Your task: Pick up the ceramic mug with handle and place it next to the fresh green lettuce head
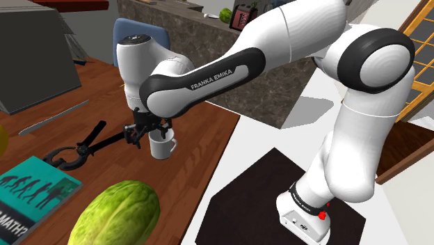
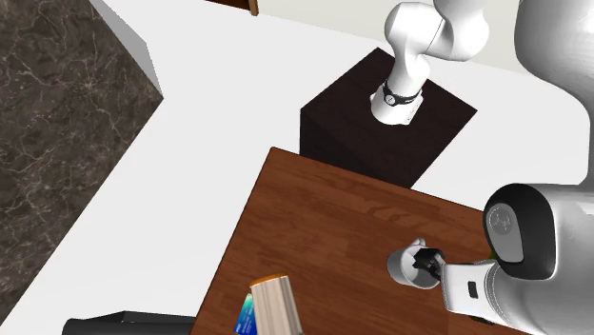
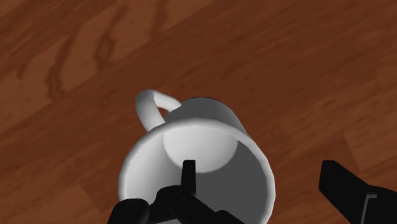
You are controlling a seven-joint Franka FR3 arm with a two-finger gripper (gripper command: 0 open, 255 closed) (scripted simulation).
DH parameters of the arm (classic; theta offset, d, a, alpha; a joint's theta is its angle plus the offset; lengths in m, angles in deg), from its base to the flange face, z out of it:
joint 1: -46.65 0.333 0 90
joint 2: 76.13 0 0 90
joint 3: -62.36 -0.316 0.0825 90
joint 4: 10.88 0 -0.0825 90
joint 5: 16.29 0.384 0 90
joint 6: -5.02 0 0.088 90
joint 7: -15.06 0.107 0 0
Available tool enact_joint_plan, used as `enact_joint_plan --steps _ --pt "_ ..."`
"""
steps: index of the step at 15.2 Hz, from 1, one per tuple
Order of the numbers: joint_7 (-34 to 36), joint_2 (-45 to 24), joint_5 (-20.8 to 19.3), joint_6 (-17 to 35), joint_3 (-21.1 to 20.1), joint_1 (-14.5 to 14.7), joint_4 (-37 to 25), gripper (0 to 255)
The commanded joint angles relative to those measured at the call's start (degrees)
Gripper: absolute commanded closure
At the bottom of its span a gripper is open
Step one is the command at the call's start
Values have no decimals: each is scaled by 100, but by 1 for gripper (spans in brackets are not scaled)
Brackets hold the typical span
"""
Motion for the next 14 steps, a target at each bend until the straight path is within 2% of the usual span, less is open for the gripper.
enact_joint_plan --steps 1,2,6,14 --pt "0 0 0 0 0 0 0 0" --pt "0 0 0 0 0 0 0 0" --pt "-81 242 122 -652 -50 -2 -426 0" --pt "-81 242 122 -652 -49 -2 -426 0"
